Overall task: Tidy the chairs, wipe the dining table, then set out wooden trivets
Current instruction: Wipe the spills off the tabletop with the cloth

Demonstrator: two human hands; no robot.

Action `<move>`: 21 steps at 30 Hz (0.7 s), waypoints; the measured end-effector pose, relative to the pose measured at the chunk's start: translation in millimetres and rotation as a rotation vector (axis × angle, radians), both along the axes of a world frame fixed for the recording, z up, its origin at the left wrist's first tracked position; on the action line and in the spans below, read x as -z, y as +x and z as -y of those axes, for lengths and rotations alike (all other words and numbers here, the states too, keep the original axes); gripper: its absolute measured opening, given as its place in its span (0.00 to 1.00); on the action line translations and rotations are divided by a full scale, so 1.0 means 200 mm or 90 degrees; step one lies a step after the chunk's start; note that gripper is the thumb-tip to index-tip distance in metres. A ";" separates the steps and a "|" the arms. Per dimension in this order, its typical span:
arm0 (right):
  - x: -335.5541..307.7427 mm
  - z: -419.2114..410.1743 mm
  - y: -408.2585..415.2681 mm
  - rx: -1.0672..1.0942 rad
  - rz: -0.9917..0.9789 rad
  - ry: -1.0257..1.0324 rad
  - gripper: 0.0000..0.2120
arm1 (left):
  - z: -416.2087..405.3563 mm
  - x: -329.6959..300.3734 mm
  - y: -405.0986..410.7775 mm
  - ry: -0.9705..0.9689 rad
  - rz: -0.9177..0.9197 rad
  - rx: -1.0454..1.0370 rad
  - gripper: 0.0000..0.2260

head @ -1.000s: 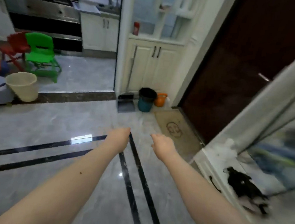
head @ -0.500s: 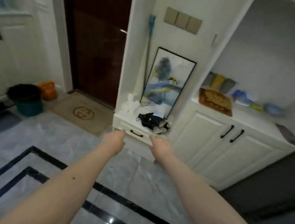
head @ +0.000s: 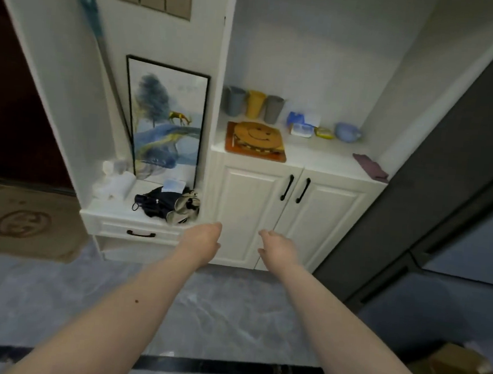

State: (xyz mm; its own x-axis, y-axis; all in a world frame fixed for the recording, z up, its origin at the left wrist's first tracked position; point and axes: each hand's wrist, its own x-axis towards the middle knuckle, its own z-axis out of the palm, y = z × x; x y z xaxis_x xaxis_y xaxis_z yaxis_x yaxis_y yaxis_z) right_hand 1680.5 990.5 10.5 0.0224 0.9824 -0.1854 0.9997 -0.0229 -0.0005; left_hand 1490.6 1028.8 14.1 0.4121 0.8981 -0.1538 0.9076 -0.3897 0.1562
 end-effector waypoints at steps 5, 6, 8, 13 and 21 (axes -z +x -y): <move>0.02 -0.09 0.38 0.036 -0.007 -0.014 0.20 | -0.18 0.01 0.38 -0.018 -0.013 0.048 0.16; 0.02 -0.10 0.43 0.045 -0.013 -0.015 0.19 | -0.21 0.02 0.44 -0.020 -0.010 0.055 0.16; 0.01 -0.13 0.57 0.065 -0.014 -0.018 0.19 | -0.28 0.02 0.58 -0.024 -0.003 0.080 0.15; -0.03 -0.27 0.91 0.139 -0.020 0.000 0.21 | -0.50 -0.01 0.97 -0.017 0.028 0.148 0.16; -0.09 -0.64 1.38 0.258 -0.014 0.051 0.20 | -0.99 -0.04 1.55 -0.001 0.121 0.275 0.16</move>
